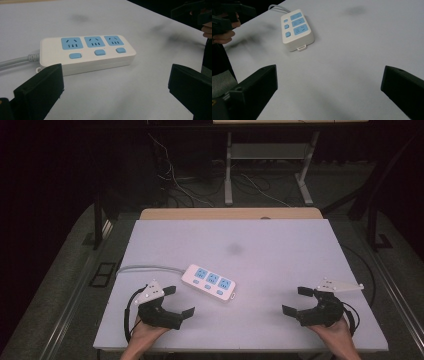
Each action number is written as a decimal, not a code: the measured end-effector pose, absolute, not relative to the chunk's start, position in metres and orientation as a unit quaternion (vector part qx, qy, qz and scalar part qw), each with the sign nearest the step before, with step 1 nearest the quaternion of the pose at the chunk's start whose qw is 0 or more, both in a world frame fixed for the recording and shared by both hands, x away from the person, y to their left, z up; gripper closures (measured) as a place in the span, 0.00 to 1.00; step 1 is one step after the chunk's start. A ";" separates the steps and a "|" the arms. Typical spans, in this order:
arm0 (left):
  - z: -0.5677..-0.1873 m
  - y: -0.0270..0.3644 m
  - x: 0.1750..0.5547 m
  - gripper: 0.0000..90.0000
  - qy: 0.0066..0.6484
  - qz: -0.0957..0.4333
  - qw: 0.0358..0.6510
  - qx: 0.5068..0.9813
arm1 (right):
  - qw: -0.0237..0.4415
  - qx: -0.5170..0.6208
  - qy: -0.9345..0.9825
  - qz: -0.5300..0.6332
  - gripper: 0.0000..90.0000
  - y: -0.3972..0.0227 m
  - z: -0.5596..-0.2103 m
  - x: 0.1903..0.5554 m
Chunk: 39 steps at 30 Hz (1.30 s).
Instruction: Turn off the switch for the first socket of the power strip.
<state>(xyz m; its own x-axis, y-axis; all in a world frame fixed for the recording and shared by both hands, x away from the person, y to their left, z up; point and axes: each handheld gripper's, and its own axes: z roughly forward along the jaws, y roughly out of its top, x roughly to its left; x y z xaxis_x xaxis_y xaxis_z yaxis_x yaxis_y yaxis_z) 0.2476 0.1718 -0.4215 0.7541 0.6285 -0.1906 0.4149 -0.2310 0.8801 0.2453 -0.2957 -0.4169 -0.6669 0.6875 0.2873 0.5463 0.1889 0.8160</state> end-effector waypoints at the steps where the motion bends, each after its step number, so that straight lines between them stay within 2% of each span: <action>1: -0.421 0.171 0.247 0.00 0.334 0.102 0.521 0.779 | 0.071 0.402 0.768 0.494 0.01 -0.296 -0.417 0.245; 39: -0.401 0.172 0.266 0.00 0.329 0.078 0.479 0.810 | 0.072 0.402 0.771 0.489 0.01 -0.296 -0.418 0.246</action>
